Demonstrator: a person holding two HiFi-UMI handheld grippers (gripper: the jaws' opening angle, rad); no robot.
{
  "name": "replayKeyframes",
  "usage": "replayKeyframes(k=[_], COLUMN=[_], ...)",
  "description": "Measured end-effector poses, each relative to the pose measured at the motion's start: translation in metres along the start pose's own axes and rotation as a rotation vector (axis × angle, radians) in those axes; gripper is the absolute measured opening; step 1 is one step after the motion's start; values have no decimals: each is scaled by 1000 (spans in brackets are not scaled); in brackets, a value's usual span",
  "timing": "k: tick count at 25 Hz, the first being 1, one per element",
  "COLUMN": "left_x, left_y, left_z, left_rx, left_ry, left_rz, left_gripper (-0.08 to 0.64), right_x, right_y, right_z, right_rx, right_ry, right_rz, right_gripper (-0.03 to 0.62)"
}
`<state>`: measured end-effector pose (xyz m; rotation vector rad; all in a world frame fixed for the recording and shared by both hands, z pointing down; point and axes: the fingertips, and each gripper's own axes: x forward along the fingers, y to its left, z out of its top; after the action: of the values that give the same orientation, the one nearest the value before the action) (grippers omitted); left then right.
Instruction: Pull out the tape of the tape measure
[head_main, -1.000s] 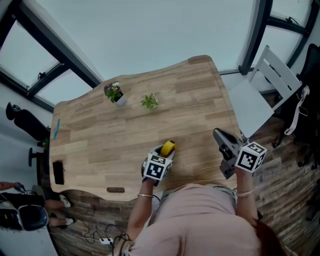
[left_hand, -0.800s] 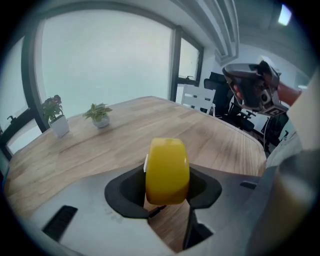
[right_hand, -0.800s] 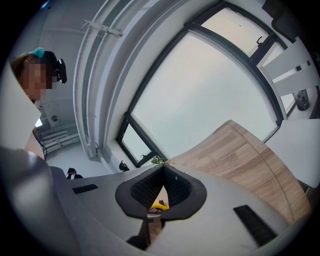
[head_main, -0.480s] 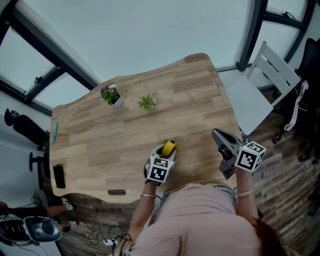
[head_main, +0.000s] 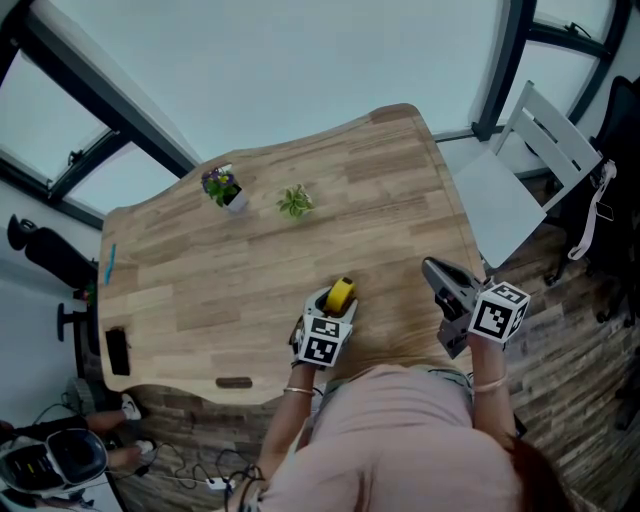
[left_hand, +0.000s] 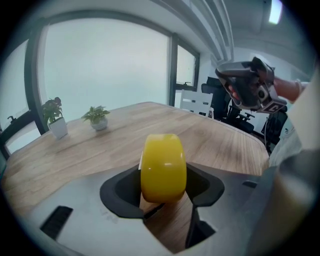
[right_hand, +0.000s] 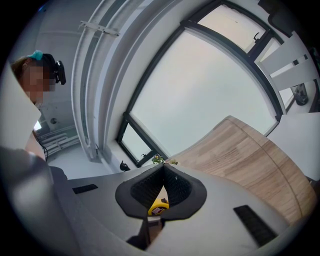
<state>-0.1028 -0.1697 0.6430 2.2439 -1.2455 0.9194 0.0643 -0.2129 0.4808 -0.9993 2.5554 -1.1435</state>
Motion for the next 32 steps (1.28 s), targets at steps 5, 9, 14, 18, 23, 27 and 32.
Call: replayKeyframes(k=[5,9,14,18,23,27,32], left_x=[-3,-9,-17,-27,-40,-53,-73], left_y=[1,4,5,6,7,9,14], left_z=[0,2,1,4,6,7,6], left_rx=[-1,-11,3,-12,-14,-29,-63], left_ry=[-6,-22,-26,-53,-80,-102,-143], left_rz=[-4,-1,-16,-17,-1,11,32], left_gripper=[240,249,252,252,258,258,258], right_x=[2,5,8,11,15,18,21], right_y=[4,7,11,17,27,34,47], right_z=[-3,-5,-9,-14,-20,-25,-35], right_rx=[1,-3,-2,-4,-11,-16,-40], right_ry=[6,16,26,38,55,68,88], right_rz=[9,18,29,42,62,73,83], right_gripper=[-2,-2,-2,-2,-2,-2,-2])
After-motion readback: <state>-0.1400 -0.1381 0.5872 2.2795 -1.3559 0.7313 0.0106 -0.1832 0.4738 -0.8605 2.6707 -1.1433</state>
